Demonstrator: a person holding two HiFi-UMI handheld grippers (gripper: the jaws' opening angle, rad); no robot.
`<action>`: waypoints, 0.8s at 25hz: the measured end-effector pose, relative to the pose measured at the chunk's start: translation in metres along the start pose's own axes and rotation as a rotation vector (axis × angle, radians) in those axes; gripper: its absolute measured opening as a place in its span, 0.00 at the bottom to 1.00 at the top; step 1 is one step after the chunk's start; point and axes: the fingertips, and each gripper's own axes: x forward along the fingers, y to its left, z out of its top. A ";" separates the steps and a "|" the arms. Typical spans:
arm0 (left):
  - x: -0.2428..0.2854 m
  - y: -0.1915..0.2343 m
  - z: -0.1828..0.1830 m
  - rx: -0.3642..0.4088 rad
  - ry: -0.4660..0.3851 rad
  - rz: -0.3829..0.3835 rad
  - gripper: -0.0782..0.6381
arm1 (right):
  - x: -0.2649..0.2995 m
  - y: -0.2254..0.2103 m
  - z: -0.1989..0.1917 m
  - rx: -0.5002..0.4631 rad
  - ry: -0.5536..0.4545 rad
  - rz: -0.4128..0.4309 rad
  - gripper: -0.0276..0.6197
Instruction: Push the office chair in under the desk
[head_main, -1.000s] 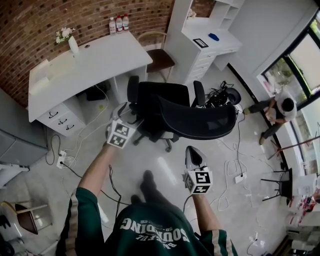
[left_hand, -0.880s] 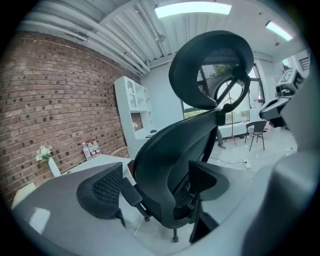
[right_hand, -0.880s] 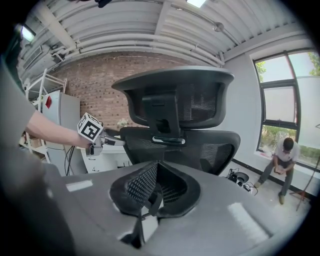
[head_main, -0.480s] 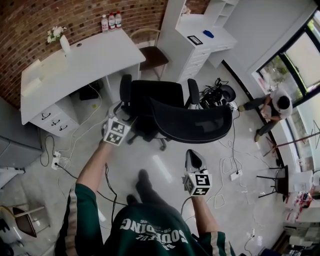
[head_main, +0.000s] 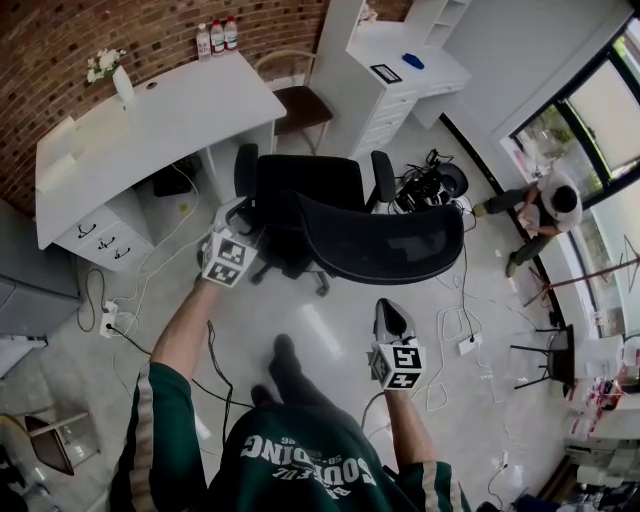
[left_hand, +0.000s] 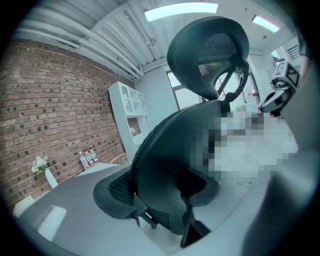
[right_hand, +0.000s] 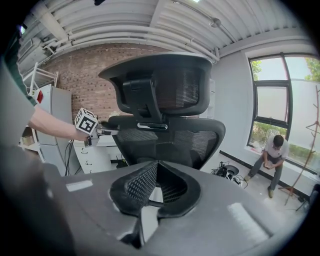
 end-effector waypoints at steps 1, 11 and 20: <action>0.000 0.000 -0.001 0.000 0.002 0.002 0.45 | 0.000 0.000 -0.002 0.001 0.004 -0.002 0.05; -0.002 -0.003 -0.004 -0.004 0.014 0.007 0.45 | -0.008 -0.010 -0.012 0.011 0.010 -0.028 0.05; -0.008 -0.008 -0.004 -0.003 0.044 0.017 0.44 | -0.029 -0.015 -0.019 0.030 -0.003 -0.046 0.05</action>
